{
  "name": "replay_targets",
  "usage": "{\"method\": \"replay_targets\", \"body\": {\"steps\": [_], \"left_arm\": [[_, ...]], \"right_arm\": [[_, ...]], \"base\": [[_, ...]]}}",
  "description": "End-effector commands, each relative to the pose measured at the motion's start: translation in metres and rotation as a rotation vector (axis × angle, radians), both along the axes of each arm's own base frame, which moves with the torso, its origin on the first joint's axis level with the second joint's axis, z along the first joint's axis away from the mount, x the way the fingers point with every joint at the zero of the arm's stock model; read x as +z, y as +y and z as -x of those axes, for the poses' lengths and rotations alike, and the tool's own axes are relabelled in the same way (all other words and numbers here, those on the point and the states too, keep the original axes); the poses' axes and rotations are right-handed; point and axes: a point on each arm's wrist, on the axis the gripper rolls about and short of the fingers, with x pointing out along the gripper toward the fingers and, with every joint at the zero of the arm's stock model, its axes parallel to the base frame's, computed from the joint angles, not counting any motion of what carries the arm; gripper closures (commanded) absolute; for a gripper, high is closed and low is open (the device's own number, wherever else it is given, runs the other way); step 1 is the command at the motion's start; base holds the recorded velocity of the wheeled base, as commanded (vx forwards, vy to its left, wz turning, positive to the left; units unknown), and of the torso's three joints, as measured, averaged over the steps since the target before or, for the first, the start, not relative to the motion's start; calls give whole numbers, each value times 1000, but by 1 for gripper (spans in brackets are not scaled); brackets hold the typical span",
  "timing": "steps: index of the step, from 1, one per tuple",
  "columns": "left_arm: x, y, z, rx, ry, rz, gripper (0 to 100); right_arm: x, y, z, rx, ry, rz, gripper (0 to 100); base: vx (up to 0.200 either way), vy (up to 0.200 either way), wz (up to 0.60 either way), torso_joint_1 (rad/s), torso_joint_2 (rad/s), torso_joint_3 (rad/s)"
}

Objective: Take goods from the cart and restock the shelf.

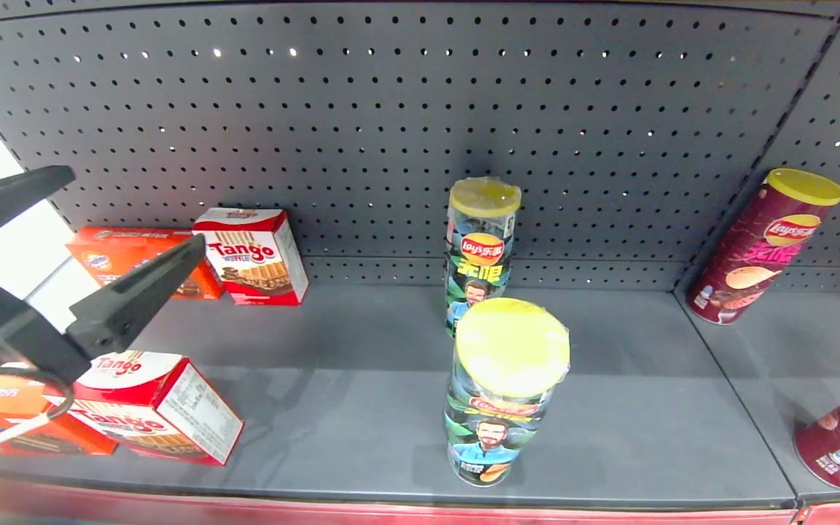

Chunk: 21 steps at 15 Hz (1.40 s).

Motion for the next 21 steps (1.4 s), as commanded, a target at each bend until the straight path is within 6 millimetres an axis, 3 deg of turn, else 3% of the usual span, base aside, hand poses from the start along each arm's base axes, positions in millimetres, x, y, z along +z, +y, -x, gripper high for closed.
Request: {"method": "replay_targets", "body": {"steps": [1,2,3,4,6,8,10,18,21], "left_arm": [[5,23,45,-7,-63,33,0],[3,33,65,-10,-70,37,0],[3,33,65,-10,-70,37,0],[-5,49,94,-9,-65,32,0],[-18,60,117,1,-60,-12,0],[-36,68,132,8,-46,-36,0],[-68,78,152,9,-11,-50,0],[-179,73,143,-26,202,-130,0],[-181,70,138,-16,287,-77,0]], "right_arm": [[-29,-10,14,23,-20,-10,0],[-42,-5,9,43,30,31,0],[-42,-5,9,43,30,31,0],[-59,0,2,68,81,73,0],[-73,4,-2,86,124,105,0],[-84,7,-5,85,158,129,0],[-91,8,-7,70,177,142,0],[-91,11,-6,-54,188,125,0],[-87,23,-15,-349,341,159,0]], "base": [[0,0,0,0,0,0],[0,0,0,0,0,0],[0,0,0,0,0,0],[0,0,0,0,0,0],[0,0,0,0,0,0],[0,0,0,0,0,0],[0,0,0,0,0,0],[0,0,0,0,0,0],[0,0,0,0,0,0]]}}
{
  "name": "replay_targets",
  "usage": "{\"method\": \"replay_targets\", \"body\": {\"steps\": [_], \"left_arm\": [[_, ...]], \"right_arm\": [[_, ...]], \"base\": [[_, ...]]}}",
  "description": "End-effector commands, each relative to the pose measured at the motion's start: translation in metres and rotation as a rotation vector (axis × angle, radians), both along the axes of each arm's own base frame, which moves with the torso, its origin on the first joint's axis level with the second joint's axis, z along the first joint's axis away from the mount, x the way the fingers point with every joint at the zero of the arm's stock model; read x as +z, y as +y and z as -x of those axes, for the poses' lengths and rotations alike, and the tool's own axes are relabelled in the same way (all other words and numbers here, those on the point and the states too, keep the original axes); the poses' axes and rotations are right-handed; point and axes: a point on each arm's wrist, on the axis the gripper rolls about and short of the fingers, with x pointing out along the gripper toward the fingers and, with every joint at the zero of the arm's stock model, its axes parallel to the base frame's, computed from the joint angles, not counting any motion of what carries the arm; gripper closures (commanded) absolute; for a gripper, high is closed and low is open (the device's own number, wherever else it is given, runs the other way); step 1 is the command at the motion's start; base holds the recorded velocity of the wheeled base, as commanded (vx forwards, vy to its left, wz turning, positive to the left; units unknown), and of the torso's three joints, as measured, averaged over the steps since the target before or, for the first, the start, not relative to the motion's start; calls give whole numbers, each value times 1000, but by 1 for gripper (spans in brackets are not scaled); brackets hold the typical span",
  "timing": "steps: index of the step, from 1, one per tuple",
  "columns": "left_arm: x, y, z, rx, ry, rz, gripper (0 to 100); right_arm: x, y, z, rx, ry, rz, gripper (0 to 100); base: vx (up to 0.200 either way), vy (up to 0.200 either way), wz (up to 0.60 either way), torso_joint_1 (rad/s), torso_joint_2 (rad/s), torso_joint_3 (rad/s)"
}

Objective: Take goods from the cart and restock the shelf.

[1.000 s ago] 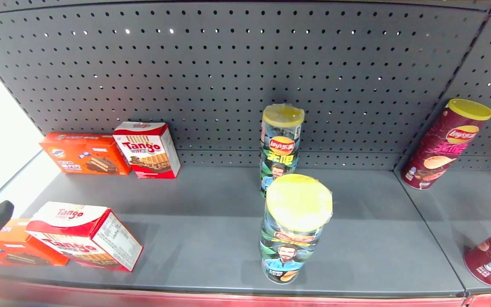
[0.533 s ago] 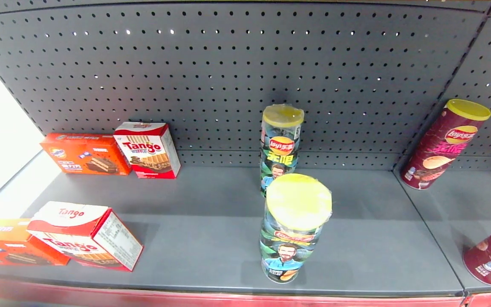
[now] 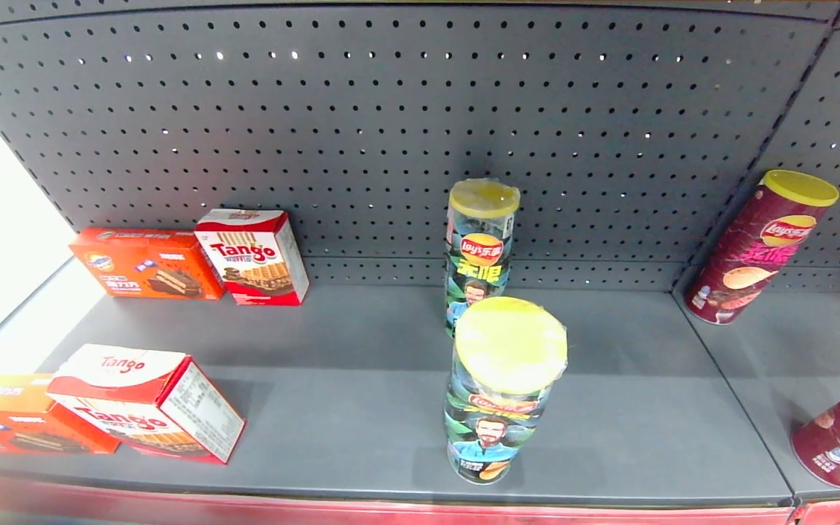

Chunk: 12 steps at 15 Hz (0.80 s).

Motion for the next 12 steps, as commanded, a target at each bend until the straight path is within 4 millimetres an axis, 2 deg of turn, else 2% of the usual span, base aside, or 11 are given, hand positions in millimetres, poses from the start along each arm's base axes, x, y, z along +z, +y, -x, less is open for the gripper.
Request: {"method": "replay_targets", "body": {"steps": [1,2,3,4,7,10,12], "left_arm": [[-3,-3,-5,45,78,4,0],[-2,-6,-9,87,136,-8,0],[-1,-7,-12,100,167,-22,0],[-1,-7,-12,99,169,-30,0],[-1,-7,-10,120,146,-2,0],[-2,-8,-7,252,125,27,0],[-2,-9,-4,327,98,42,0]], "right_arm": [[3,9,-11,-258,138,43,0],[3,10,-12,-338,148,42,0],[3,12,-11,-496,136,22,0],[1,14,-5,-533,73,-18,0],[-2,13,-11,-538,-79,-64,0],[-4,14,-11,-430,-58,-61,0],[-4,13,-13,-517,-41,-27,0]], "base": [[0,0,0,0,0,0],[0,0,0,0,0,0],[0,0,0,0,0,0],[0,0,0,0,0,0],[0,0,0,0,0,0],[0,0,0,0,0,0],[0,0,0,0,0,0]]}}
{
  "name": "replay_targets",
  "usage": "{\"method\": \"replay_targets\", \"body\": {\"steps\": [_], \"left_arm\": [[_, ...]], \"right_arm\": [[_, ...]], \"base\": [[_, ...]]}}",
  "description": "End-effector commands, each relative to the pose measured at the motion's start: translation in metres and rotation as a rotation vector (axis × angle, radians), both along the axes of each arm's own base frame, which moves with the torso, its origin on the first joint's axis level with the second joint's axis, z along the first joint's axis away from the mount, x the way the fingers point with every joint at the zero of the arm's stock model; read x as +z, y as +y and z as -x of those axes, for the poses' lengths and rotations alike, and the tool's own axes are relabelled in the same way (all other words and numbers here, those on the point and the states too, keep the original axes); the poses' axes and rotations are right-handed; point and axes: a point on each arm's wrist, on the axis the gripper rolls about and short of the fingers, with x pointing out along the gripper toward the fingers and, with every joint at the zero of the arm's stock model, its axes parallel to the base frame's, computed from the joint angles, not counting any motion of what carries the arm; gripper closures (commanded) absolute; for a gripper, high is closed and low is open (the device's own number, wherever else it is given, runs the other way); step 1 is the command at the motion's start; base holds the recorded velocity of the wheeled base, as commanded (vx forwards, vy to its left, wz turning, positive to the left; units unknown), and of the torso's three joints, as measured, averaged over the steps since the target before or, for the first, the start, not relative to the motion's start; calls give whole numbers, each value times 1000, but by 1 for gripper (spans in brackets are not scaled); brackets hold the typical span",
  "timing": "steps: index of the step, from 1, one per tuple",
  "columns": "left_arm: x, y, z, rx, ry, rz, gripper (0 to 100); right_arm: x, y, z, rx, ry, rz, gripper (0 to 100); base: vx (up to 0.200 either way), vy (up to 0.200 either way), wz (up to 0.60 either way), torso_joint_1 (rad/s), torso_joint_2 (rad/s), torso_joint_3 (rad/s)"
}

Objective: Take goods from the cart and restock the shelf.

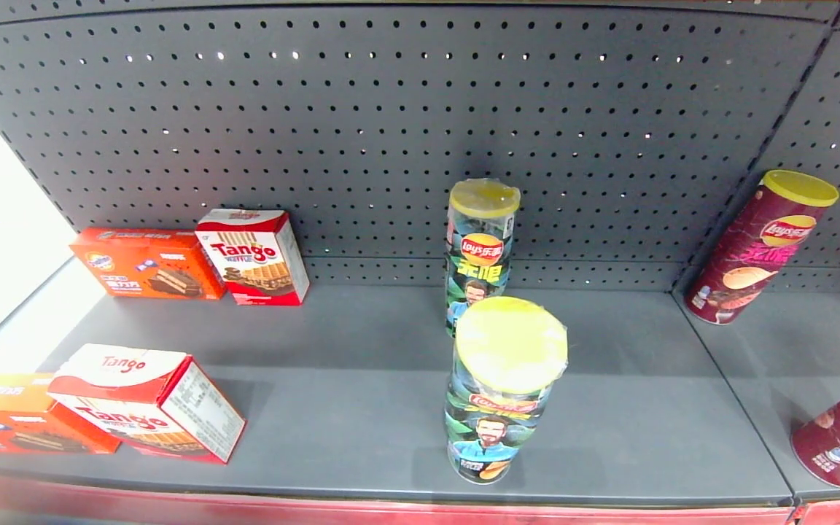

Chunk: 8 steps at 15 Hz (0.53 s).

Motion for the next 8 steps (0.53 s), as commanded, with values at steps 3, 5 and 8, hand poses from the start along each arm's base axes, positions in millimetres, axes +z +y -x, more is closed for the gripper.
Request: {"method": "replay_targets", "body": {"steps": [3,5,8], "left_arm": [[-1,-1,2,69,-27,2,0],[-1,-1,2,68,-28,7,0],[-1,-1,2,73,-24,39,0]], "right_arm": [[-7,-1,-1,-100,77,0,0],[-7,-1,-1,-102,77,0,0],[-7,-2,-1,-88,77,0,0]], "base": [[0,0,0,0,0,0],[0,0,0,0,0,0],[0,0,0,0,0,0]]}}
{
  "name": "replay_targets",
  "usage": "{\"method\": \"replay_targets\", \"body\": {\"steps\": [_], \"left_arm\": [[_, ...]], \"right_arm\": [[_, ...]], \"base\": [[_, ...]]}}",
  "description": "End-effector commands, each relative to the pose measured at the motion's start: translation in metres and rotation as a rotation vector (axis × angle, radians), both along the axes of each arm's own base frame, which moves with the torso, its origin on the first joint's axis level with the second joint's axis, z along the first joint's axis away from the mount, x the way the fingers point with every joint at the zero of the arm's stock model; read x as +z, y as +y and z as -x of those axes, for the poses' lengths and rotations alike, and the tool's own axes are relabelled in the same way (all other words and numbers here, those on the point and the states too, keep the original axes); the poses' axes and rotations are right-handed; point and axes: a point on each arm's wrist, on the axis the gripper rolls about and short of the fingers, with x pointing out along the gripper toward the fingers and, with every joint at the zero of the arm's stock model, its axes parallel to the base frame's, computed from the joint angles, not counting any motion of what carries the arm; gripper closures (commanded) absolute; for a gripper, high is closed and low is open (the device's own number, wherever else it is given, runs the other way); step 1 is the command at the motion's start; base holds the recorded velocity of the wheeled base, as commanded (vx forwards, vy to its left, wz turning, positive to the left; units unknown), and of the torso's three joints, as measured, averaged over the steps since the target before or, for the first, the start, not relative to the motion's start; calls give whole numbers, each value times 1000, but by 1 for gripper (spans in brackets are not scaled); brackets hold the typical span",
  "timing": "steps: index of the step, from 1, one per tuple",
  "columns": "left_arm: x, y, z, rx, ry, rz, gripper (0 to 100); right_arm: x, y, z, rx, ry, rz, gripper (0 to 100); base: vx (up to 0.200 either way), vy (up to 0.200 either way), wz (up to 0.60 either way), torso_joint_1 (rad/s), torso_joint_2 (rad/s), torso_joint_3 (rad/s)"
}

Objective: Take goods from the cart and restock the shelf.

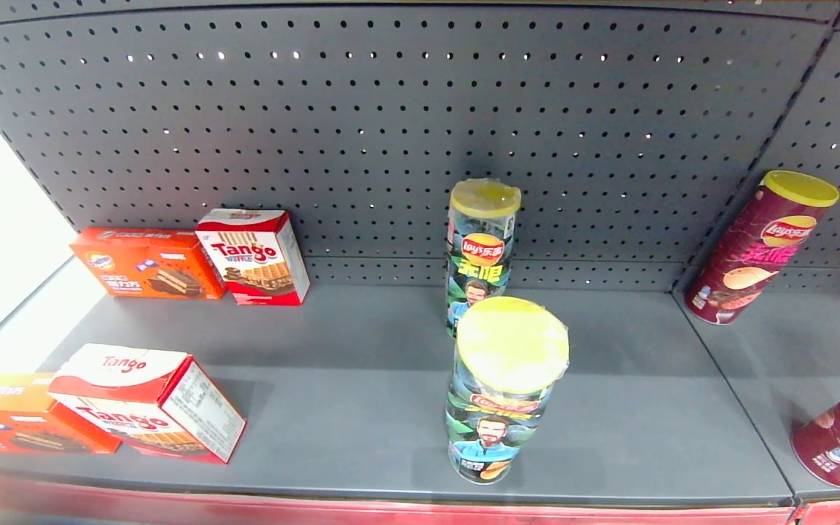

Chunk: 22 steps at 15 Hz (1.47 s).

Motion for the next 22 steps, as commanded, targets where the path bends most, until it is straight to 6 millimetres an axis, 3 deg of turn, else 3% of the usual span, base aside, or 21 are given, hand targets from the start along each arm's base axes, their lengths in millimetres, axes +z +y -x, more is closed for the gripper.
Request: {"method": "replay_targets", "body": {"steps": [1,3,8,13,17,20,22], "left_arm": [[0,0,0,1,4,0,0],[0,0,0,4,8,41,0],[0,-1,0,-45,13,96,0],[-3,-1,-4,-31,-58,40,0],[-8,-4,-3,-163,9,76,0],[-8,-8,-2,26,-9,79,0],[-10,-7,4,-25,-91,88,0]], "right_arm": [[0,-1,0,54,-1,0,0],[-2,-2,8,103,-101,4,0],[-2,-2,8,108,-101,4,0],[-2,-2,8,108,-101,4,0],[-2,-2,8,108,-101,4,0],[-2,-2,8,108,-101,4,0],[-2,-2,8,108,-101,4,0]], "base": [[0,0,0,0,0,0],[0,0,0,0,0,0],[0,0,0,0,0,0],[0,0,0,0,0,0],[0,0,0,0,0,0],[0,0,0,0,0,0],[0,0,0,0,0,0]]}}
